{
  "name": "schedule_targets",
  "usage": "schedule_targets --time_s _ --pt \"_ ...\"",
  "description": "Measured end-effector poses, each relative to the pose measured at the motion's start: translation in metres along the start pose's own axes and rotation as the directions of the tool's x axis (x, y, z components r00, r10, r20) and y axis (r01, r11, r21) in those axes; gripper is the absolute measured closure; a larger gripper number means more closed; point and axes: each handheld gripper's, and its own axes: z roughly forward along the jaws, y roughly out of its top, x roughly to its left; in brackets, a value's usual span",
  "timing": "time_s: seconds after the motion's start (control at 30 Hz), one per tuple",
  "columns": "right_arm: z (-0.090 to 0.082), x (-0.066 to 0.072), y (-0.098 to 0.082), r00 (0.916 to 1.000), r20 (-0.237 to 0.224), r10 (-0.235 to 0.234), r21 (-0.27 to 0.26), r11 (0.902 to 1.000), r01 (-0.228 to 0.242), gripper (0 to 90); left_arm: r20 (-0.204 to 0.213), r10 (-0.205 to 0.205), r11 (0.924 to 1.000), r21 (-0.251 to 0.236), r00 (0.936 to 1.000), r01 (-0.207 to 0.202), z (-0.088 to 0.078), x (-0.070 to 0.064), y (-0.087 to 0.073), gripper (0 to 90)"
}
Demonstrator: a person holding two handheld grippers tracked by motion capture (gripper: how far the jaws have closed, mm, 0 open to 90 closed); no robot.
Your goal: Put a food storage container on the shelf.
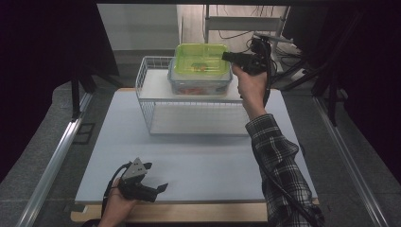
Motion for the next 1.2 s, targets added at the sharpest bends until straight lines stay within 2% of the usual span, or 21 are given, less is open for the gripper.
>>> schedule_targets --time_s 0.17,0.23,0.3,0.43,0.53,0.67,1.07,1.2 --pt "0.005 0.0 -0.001 0.999 0.027 -0.036 -0.003 0.9993 0.036 69.3 0.001 0.001 1.0 -0.001 1.0 -0.001 0.0 0.0 0.0 4.3" --pt "0.007 -0.001 -0.001 0.9982 0.036 -0.048 0.005 0.9988 0.048 64.2 0.002 -0.002 1.0 -0.004 1.0 0.002 0.0 0.0 0.0 4.3" --pt "0.009 0.0 0.0 0.9926 0.084 -0.087 0.006 0.9962 0.087 59.7 0.002 -0.002 1.0 -0.004 1.0 0.002 0.0 0.0 0.0 4.3" --pt "0.009 0.002 0.0 0.9864 0.105 -0.127 0.004 0.9919 0.127 56.5 0.002 -0.003 1.0 -0.006 1.0 0.003 0.0 0.0 0.0 4.3" --pt "0.004 0.002 0.0 0.989 0.081 -0.123 -0.01 0.9922 0.125 49.7 0.0 -0.005 1.0 -0.006 1.0 0.005 -0.001 0.0 0.0 4.3" --pt "-0.004 0.001 -0.003 0.9902 0.014 -0.139 -0.007 0.9903 0.139 40.9 0.0 0.001 1.0 -0.002 1.0 -0.001 0.0 0.0 0.0 4.3" --pt "-0.02 0.002 -0.022 0.9734 -0.082 -0.214 0.015 0.9763 0.216 26.5 -0.004 0.0 1.0 0.0 1.0 0.0 0.0 -0.001 0.0 4.3" --pt "-0.023 0.002 -0.029 0.9671 -0.094 -0.236 0.029 0.9703 0.24 24.2 -0.005 0.0 1.0 -0.001 1.0 0.0 0.0 -0.001 0.0 4.3"
